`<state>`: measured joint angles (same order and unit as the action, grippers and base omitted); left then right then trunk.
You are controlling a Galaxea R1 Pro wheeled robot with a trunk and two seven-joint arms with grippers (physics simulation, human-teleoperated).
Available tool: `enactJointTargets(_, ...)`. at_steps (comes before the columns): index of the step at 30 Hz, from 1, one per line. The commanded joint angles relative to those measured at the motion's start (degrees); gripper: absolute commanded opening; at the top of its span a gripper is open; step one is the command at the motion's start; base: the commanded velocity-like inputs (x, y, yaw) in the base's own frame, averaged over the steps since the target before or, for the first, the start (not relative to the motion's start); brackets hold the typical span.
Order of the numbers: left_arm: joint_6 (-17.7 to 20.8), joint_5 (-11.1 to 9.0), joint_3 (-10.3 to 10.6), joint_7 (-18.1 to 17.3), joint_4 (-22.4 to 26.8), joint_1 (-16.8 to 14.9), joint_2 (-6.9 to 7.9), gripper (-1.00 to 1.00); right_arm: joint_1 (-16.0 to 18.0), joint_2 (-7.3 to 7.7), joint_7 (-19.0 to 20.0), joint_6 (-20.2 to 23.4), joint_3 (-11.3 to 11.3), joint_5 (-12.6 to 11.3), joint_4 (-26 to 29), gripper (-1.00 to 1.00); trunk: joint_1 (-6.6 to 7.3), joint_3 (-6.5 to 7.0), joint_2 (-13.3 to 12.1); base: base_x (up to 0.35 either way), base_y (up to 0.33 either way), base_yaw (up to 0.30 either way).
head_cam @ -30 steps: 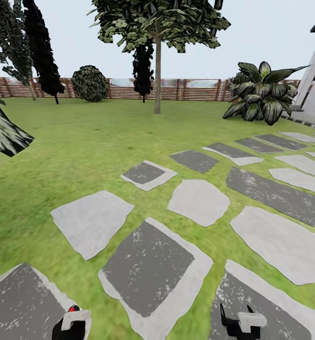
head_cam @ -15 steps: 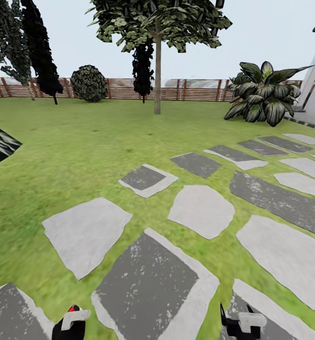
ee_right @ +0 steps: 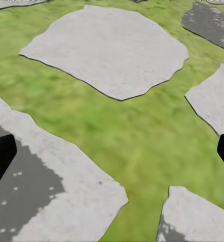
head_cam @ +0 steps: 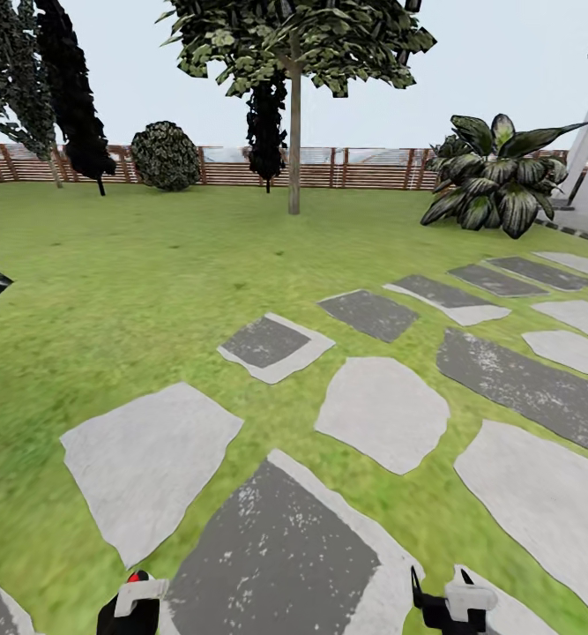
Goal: In the garden, pick up the pesticide atomizer on the floor and spray pesticide onto both trees until each tree trunk is fully covered.
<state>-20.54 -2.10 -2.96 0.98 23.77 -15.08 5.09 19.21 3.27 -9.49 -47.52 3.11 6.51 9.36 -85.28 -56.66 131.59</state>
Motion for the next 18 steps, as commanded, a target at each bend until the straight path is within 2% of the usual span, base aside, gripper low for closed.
enactJointTargets(1, -0.2, -0.2, 0.1, 0.1, 0.0, 0.0, 0.01, -1.0, 0.0, -0.02, -0.3, -0.1, 0.3, 0.6, 0.0, 1.0, -0.02, -0.05, 0.0, 0.339, 0.0, 0.0)
enactJointTargets(18, -0.2, -0.3, 0.1, 0.1, 0.0, 0.0, 0.01, -1.0, 0.0, -0.02, -0.3, -0.1, 0.3, 0.6, 0.0, 1.0, -0.02, -0.05, 0.0, 0.339, 0.0, 0.0)
